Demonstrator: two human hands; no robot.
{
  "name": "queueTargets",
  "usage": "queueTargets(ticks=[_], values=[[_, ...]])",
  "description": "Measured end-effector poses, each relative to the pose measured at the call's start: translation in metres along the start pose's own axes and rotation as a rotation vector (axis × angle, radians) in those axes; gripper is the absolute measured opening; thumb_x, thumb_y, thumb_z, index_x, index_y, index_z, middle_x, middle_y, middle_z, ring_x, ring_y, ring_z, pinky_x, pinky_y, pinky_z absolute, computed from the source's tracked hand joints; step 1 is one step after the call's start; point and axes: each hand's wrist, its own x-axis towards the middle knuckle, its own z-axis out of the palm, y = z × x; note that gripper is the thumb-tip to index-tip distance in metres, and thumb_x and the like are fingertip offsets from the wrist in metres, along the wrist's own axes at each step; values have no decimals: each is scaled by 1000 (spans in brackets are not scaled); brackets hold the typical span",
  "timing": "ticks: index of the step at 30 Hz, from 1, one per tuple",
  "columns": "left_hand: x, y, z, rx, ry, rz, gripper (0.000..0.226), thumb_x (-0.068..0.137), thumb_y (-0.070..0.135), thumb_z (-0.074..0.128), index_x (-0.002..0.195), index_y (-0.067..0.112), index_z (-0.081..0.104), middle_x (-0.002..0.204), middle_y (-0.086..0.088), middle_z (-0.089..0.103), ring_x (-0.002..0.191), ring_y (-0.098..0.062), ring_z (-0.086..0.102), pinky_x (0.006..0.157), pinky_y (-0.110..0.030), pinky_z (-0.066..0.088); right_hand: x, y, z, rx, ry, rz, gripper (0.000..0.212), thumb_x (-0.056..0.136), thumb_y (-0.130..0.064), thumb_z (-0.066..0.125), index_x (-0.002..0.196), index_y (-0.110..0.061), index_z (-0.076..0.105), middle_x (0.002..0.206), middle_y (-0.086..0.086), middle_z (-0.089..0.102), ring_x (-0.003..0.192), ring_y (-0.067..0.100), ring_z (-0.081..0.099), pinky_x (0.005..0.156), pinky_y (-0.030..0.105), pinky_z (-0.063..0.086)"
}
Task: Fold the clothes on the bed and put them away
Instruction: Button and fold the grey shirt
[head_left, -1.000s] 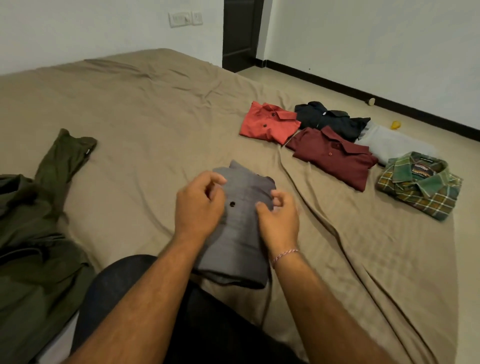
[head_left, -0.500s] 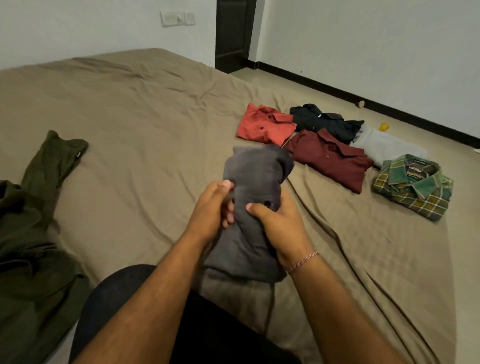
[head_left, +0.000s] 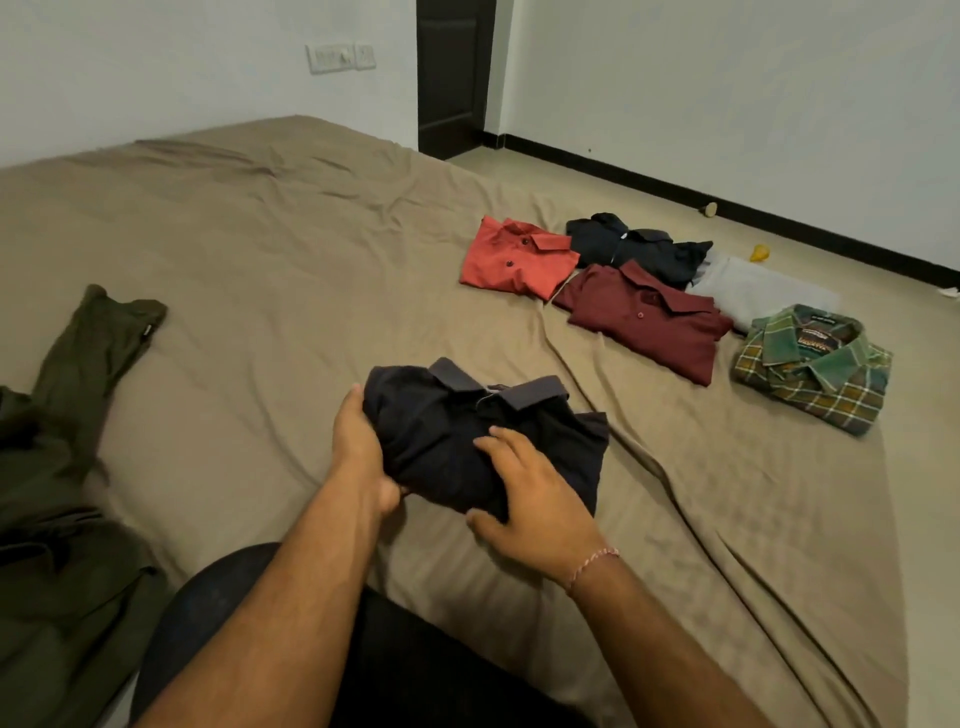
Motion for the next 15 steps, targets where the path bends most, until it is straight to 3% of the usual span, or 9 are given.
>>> queueTargets(ticks=[3,6,9,12,15], values=[[-8,0,2,133,-64,60,62,90,76,53,115,24,76,106,-9,80,101,-34,75,88,-50,60,4,10,-6,176,255,115,74,88,-43,70,152,-28,38,155,-4,37,144,15,36,120,34,34],[-6,-2,2,402,-54,133,36,87,49,78,117,31,69,109,-3,78,99,-30,74,77,-49,63,8,30,-19,191,511,434,66,82,-33,76,142,-20,50,139,5,50,131,27,45,112,41,41],[7,-9,0,450,26,180,21,92,17,75,109,27,66,104,-9,77,93,-36,74,74,-53,63,3,48,-15,444,422,688,80,78,-38,82,147,-22,44,140,7,52,128,30,54,106,44,48],[15,-12,3,340,89,225,21,95,-1,64,109,14,67,92,-14,77,85,-39,74,63,-46,61,1,54,-1,680,360,613,81,77,-30,84,145,-35,40,126,-13,61,113,13,64,90,30,55],[28,-7,17,240,47,175,19,94,-3,61,104,12,68,83,-11,78,83,-38,73,68,-52,62,18,59,-2,865,386,514,76,86,-4,76,141,-41,39,121,-25,57,112,-3,61,86,15,50]])
